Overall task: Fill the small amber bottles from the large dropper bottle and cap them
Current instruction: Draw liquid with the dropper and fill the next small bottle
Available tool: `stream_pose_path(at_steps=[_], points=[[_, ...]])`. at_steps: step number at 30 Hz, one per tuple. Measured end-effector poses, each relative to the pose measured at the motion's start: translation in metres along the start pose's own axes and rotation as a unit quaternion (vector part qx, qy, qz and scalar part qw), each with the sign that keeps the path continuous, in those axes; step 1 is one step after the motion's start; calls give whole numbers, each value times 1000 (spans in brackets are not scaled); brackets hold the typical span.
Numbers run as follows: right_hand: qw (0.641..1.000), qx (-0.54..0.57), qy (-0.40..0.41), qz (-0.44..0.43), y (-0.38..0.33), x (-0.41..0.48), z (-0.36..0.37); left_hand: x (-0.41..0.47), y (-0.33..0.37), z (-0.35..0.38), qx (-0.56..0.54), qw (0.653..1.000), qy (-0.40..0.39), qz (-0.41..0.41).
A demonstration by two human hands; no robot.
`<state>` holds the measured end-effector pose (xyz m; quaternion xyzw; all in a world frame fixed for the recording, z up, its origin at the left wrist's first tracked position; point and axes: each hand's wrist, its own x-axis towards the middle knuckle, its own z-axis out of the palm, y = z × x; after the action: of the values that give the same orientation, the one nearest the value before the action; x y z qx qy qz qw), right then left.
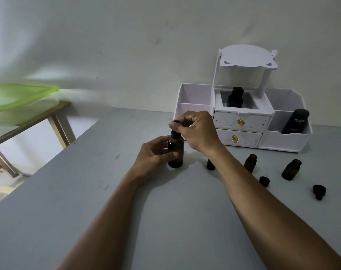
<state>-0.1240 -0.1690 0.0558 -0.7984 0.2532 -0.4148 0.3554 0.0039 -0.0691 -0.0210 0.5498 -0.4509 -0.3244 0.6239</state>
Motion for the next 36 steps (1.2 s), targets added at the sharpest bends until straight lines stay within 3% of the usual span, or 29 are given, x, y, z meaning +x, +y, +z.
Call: stream_pose_path(at_steps=[14,26,29,32,34,36], points=[[999,37,-7,3,-8,-3,-3,-2,3,0,19,1000,4,-5],[987,115,70,-92,-72,31,-48,-5,2,1,-4,1000,-1,3],[975,156,108,-115,-92,35,-74,-13,8,7,55,990,117,60],[967,175,145,-115,-96,29,-101,-24,18,20,157,931,273,187],[968,164,157,-110,-89,21,-117,-32,28,36,196,888,310,276],[971,145,159,-103,-78,11,-134,-41,41,62,179,881,283,336]])
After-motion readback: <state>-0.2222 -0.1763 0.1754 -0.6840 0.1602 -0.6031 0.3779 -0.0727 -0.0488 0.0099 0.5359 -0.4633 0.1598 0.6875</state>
